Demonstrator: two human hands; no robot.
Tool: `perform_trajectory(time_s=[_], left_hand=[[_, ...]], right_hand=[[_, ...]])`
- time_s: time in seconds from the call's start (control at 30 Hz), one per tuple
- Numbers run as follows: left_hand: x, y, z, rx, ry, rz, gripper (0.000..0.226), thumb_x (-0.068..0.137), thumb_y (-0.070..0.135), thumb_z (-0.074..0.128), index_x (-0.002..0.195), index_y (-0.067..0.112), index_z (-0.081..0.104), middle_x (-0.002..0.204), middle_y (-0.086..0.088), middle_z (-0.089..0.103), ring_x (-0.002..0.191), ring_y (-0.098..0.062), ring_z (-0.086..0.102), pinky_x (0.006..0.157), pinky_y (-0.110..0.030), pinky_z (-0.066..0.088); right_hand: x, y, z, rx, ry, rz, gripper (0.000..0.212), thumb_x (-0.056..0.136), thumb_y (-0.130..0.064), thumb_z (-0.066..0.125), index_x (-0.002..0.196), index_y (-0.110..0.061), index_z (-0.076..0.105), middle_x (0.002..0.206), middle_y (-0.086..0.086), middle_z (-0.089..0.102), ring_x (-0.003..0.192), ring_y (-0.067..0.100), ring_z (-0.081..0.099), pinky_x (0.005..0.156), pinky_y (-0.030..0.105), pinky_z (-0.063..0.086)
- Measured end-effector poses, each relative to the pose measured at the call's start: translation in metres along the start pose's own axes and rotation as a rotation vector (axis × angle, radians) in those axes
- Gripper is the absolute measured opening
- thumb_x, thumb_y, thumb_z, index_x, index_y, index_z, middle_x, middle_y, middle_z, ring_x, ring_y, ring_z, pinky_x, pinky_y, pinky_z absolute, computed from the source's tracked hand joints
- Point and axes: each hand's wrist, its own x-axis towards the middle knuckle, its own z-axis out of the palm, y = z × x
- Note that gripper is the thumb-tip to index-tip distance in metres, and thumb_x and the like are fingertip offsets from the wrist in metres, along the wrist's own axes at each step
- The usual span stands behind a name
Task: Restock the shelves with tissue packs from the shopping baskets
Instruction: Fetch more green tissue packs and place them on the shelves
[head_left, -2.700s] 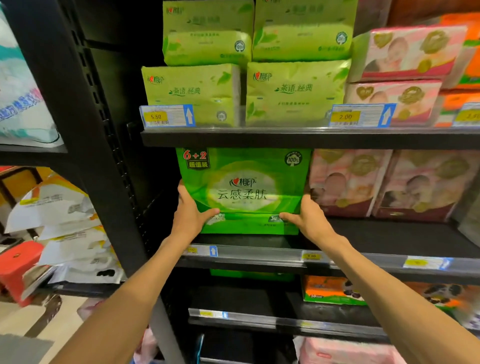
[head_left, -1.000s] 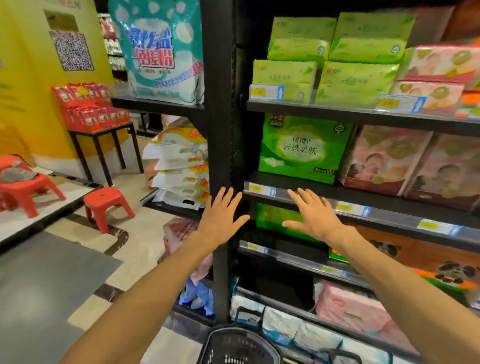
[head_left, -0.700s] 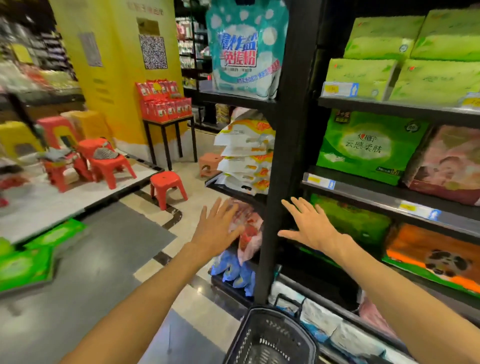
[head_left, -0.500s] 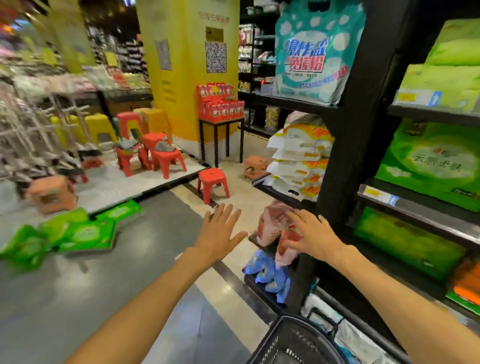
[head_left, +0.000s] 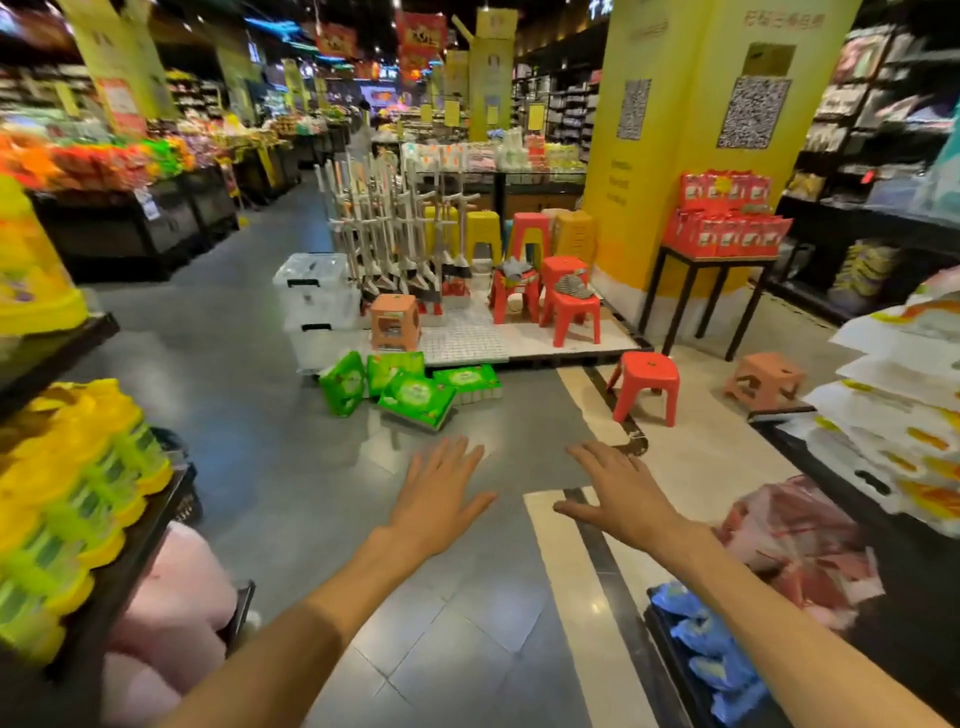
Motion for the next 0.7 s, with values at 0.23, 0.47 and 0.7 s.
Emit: perform_trajectory(time_s=[0.23, 0.47, 0.7], left_hand=[[-0.007, -0.061, -0.001, 0.004, 0.084, -0.144, 0.111, 0.074, 0.087, -0.016, 0.162, 0.029, 0.018, 0.171, 0.002, 0.012, 0.158, -0.020, 0.000, 0.126, -0.046, 0.003], [0.048, -0.128, 0.013, 0.039, 0.092, -0.174, 0.100, 0.081, 0.083, -0.009, 0.161, 0.030, 0.020, 0.170, 0.001, 0.014, 0.158, -0.021, 0.001, 0.125, -0.047, 0.003], [0.122, -0.217, 0.009, 0.007, 0.091, -0.188, 0.091, 0.087, 0.078, 0.000, 0.163, 0.030, 0.012, 0.171, 0.003, 0.008, 0.158, -0.020, -0.003, 0.125, -0.046, -0.002]], right_hand=[[0.069, -0.032, 0.010, 0.015, -0.056, -0.124, 0.093, 0.089, -0.078, 0.048, 0.163, -0.033, 0.013, 0.169, 0.003, 0.020, 0.154, 0.025, 0.023, 0.124, 0.048, 0.022], [0.159, -0.055, 0.026, -0.018, -0.052, -0.177, 0.095, 0.088, -0.079, 0.048, 0.163, -0.033, 0.014, 0.169, 0.002, 0.021, 0.155, 0.024, 0.022, 0.124, 0.045, 0.021], [0.269, -0.083, 0.037, -0.047, -0.059, -0.203, 0.093, 0.088, -0.077, 0.049, 0.163, -0.035, 0.015, 0.167, 0.001, 0.025, 0.155, 0.020, 0.022, 0.124, 0.049, 0.020]])
